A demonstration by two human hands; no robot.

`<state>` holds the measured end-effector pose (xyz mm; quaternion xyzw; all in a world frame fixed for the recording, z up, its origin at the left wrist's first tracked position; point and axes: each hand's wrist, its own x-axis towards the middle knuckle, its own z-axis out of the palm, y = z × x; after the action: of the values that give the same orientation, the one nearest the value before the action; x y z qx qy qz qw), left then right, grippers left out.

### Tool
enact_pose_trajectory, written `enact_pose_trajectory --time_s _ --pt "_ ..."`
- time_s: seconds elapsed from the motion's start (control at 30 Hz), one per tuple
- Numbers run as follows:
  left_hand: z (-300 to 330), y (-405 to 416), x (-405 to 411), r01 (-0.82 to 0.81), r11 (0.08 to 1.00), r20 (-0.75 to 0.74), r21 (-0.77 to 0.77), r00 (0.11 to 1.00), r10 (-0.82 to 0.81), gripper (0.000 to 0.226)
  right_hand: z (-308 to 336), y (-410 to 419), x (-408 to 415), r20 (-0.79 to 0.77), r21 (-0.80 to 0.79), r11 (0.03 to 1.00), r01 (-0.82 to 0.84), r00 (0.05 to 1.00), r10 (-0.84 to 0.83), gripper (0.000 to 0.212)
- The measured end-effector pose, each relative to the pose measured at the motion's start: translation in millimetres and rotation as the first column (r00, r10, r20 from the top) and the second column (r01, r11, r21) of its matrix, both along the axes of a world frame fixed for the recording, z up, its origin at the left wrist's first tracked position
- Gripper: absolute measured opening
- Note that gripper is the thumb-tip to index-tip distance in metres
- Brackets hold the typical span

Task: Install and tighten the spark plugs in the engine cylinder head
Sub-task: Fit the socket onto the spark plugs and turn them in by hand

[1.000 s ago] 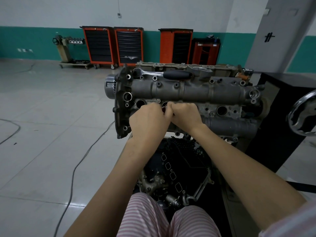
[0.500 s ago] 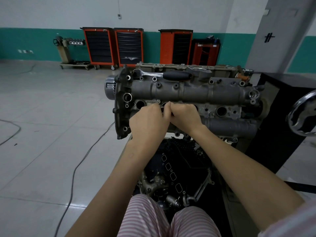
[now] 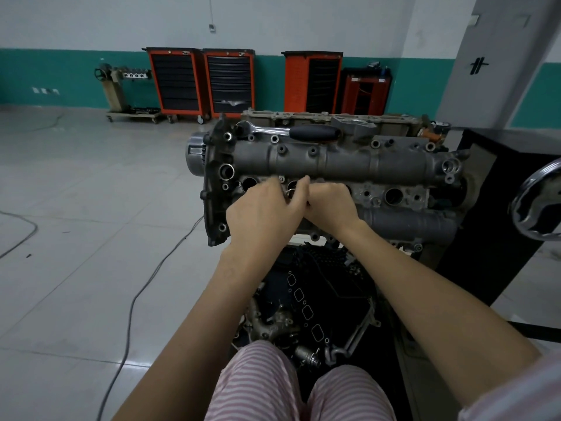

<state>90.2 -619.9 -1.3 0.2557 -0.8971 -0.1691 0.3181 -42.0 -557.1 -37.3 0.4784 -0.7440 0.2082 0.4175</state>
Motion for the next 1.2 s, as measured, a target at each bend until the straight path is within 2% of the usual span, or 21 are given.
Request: enact_pose_trajectory --time_s 0.1,0.2,0.3,0.33,0.4,0.5,0.57,0.63,0.7,0.77,0.83,0.93,1.03,1.1,1.2 --pt "1.4 -2.8 0.0 0.023 1.0 0.041 0.005 0.999 -0.024 0.05 1.2 1.0 1.5 -0.045 -0.038 0.999 0.009 0.999 -0.011 0.034" --pt "2.8 -1.0 -0.7 0.004 0.99 0.041 -0.139 0.999 0.002 0.043 2.1 0.4 3.5 -0.015 -0.035 0.999 0.012 1.0 -0.012 0.034" --pt "4.4 -1.5 0.3 0.002 0.976 -0.005 -0.216 1.0 -0.003 0.02 1.6 -0.1 0.7 0.079 0.049 0.998 0.036 0.996 -0.04 0.03" --pt "4.7 -1.8 1.0 0.013 0.975 -0.012 -0.222 1.0 -0.016 0.019 1.8 -0.4 -0.6 0.131 0.098 0.993 0.065 0.988 -0.078 0.028" --pt "3.2 -1.5 1.8 0.04 0.978 -0.027 -0.205 0.999 -0.046 0.021 0.7 -1.6 -3.3 0.157 0.154 0.982 0.111 0.978 -0.135 0.027" --pt "0.6 -0.2 1.4 0.073 0.984 -0.049 -0.162 0.995 -0.082 0.022 0.3 -3.0 -3.2 0.102 0.138 0.987 0.079 0.99 -0.094 0.02" --pt "-0.8 -0.2 0.7 0.068 0.996 -0.025 -0.055 0.997 -0.07 0.032 -0.1 -3.2 -2.5 0.075 0.156 0.984 0.091 0.992 -0.103 0.02" --pt "-0.3 -1.3 0.3 0.032 0.998 0.026 0.06 0.999 -0.033 0.045 -0.3 -1.2 -2.4 0.03 0.099 0.992 0.083 0.996 -0.086 0.026" --pt "-1.6 -1.0 -0.8 0.016 0.999 0.036 0.034 0.999 -0.018 0.049 1.0 0.6 0.9 -0.021 0.014 0.999 0.045 0.999 -0.045 0.033" --pt "-3.5 0.6 -1.3 0.009 0.998 -0.003 -0.062 1.0 -0.009 0.048 3.1 -0.5 3.2 -0.057 -0.009 0.999 0.052 0.997 -0.053 0.032" --pt "-4.5 1.2 -0.4 -0.005 0.992 -0.06 -0.126 0.998 -0.003 0.037 3.5 -0.8 4.1 -0.044 0.033 0.996 0.086 0.995 -0.085 0.029" --pt "-3.9 -3.0 1.4 0.046 0.983 -0.098 -0.179 0.993 -0.064 0.021 1.9 -1.4 0.3 0.074 0.138 0.983 0.123 0.988 -0.134 0.023" --pt "-4.2 -6.1 3.8 0.094 0.981 -0.085 -0.167 0.99 -0.11 0.024 0.2 -2.5 -1.5 0.126 0.159 0.979 0.13 0.98 -0.151 0.022" --pt "-5.2 -4.7 2.7 0.087 0.988 -0.078 -0.131 0.992 -0.098 0.027 -0.6 -2.7 -0.5 0.082 0.133 0.984 0.12 0.988 -0.132 0.023" --pt "-5.0 -2.9 -0.5 0.044 0.997 -0.035 -0.069 0.998 -0.047 0.045 0.2 -1.2 0.0 -0.022 0.051 0.995 0.088 0.996 -0.087 0.023"
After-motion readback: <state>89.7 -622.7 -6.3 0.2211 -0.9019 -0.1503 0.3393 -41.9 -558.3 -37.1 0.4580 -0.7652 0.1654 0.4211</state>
